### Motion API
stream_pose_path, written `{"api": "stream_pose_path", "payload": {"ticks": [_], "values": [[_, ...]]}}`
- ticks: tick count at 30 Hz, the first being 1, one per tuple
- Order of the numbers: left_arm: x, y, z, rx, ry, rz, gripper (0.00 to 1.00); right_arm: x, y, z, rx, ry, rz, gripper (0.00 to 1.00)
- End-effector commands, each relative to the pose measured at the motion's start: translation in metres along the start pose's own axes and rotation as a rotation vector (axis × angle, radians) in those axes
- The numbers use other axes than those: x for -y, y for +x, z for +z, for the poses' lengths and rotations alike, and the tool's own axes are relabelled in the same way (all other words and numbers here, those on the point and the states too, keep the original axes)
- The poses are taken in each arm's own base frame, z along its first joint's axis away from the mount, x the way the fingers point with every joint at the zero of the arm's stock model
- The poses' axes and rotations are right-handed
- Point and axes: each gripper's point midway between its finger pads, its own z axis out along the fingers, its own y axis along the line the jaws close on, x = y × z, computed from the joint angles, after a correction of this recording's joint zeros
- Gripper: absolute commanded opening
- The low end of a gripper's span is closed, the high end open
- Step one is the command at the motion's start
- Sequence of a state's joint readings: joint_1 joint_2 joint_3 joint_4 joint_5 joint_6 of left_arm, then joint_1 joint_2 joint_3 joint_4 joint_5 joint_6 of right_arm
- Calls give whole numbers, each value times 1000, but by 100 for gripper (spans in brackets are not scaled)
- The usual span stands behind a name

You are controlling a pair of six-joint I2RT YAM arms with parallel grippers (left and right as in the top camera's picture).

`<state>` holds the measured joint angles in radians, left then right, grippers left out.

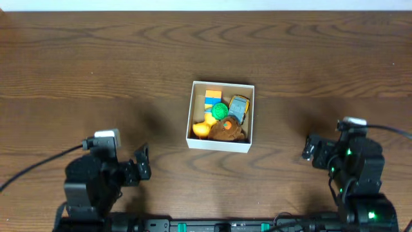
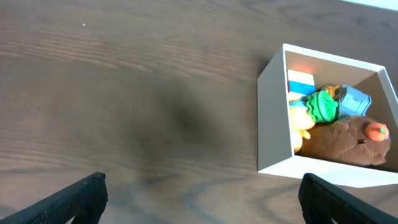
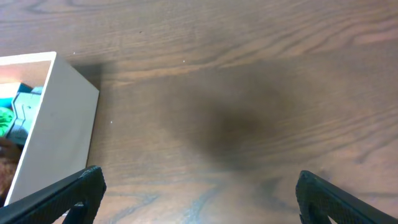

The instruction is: Pack container

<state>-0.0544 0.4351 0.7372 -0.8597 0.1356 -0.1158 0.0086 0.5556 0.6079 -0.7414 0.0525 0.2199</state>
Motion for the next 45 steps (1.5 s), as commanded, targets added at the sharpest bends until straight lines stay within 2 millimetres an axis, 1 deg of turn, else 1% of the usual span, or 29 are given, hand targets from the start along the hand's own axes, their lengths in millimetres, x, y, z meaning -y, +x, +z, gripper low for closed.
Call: {"api": "stream_pose_path", "payload": {"ticks": [1, 6, 23, 26, 29, 32, 36, 41, 45], "values": [[0, 9, 3, -4, 12, -39, 98, 2, 13, 4, -13, -1, 70, 99], [0, 11, 6, -19, 9, -40, 98, 1, 17, 6, -26, -8, 116, 99], [0, 11, 6, -22, 8, -40, 98, 2, 20, 6, -38, -1, 113, 99], [0, 11, 6, -22, 8, -40, 98, 3, 17, 6, -23, 3, 97, 99], [0, 11, 6, -22, 8, -40, 98, -13, 3, 2, 44, -83, -79, 99], [0, 11, 6, -22, 8, -40, 98, -17, -8, -6, 149, -105, -181, 99], [0, 11, 6, -22, 8, -40, 98, -18, -8, -10, 259, -126, -187, 99], [0, 11, 6, -22, 8, -40, 98, -26, -10, -2, 464, -192, -193, 99], [0, 11, 6, -22, 8, -40, 98, -33, -18, 3, 639, -233, -209, 99]]}}
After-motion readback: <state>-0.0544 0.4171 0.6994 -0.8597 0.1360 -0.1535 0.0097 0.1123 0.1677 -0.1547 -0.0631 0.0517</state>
